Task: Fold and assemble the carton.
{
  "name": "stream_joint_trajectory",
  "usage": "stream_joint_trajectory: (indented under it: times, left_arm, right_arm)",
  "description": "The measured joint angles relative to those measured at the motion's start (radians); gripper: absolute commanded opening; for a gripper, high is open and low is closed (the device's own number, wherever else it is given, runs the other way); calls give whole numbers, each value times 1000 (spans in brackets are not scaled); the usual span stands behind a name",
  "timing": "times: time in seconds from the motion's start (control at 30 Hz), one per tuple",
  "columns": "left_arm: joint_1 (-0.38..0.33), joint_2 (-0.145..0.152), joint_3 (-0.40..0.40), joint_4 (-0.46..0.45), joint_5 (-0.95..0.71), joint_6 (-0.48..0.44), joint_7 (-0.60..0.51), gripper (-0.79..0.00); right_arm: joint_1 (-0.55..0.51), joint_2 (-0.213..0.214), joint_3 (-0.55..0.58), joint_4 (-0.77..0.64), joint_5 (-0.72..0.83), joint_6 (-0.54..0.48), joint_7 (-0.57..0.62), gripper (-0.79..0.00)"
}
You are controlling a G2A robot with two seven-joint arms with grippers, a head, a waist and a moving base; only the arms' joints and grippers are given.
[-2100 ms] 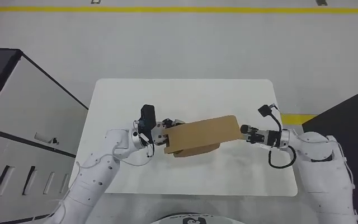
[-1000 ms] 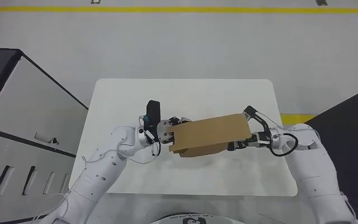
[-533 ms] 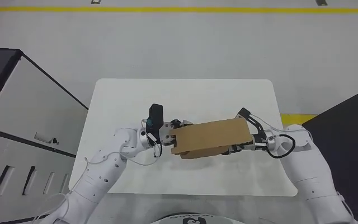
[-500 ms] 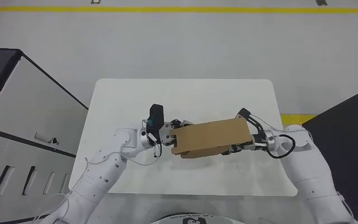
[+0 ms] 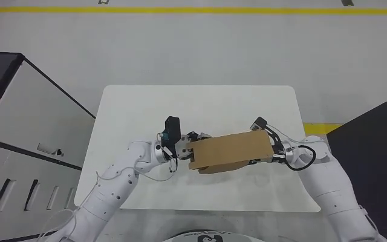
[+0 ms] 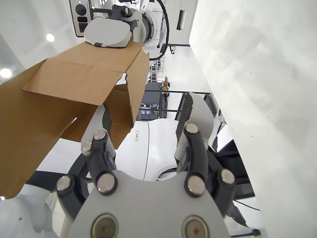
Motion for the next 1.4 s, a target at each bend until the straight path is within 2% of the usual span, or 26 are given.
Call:
stream_joint_trajectory:
  times: [0.27,0.53,0.73,1.4]
  left_arm:
    - [-1,-1,8,2,15,1,18,-785]
    - [2,-1,14,-1,28,8,29,-785]
    - [9,1,7,-7,40,20,39,-785]
    - [14,4,9,-13,64,38,60,-785]
  right_arm:
    - [15,-4,-30,7,36,-2,-6,-360]
    - [23,-8,-63,6,50,-7,-18,-397]
    - [26,-9,-75,11,69,-8,-15,-511]
    - [33,-9,-97,11,94,-16,-26,-508]
